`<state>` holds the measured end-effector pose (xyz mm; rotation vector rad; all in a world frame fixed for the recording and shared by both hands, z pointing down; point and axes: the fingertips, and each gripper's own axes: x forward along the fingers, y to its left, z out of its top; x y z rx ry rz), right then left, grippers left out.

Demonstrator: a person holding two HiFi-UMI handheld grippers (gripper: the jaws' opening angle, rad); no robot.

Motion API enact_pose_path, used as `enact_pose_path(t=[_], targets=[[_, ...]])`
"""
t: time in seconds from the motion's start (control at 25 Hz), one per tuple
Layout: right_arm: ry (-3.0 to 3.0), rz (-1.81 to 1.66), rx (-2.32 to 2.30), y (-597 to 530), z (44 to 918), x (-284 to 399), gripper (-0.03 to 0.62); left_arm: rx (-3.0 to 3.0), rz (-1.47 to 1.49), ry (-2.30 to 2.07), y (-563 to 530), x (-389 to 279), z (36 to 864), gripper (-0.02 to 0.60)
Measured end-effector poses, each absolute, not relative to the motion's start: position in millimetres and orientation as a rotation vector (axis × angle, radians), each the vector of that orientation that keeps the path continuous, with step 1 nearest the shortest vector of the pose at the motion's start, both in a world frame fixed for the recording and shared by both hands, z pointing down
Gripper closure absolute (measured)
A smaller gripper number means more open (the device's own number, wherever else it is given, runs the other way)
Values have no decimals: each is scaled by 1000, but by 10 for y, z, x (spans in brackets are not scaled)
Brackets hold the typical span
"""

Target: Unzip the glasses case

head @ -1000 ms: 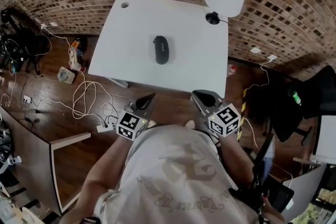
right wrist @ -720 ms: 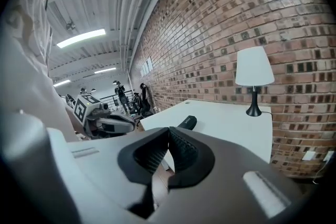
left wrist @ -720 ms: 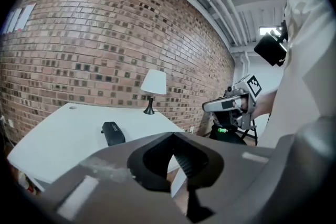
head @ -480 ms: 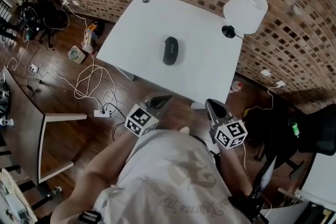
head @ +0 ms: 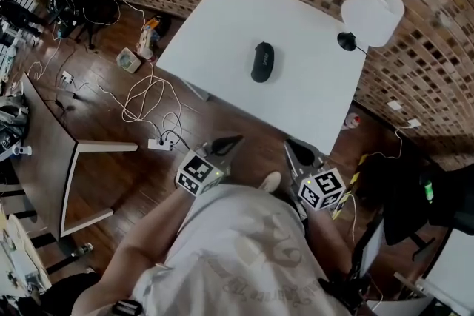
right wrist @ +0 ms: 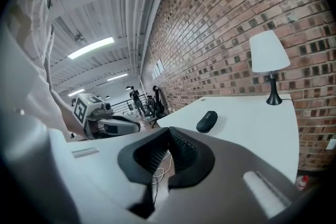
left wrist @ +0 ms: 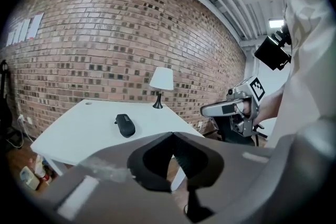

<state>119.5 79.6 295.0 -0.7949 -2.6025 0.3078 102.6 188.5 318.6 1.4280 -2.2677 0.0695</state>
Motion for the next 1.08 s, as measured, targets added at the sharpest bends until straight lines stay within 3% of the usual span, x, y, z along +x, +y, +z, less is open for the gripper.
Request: enact_pose_path(t=[1.08], targets=[[-2628,245,-787,1064,2731,1116,588,1500,0,-2304,2015,810,2984,577]])
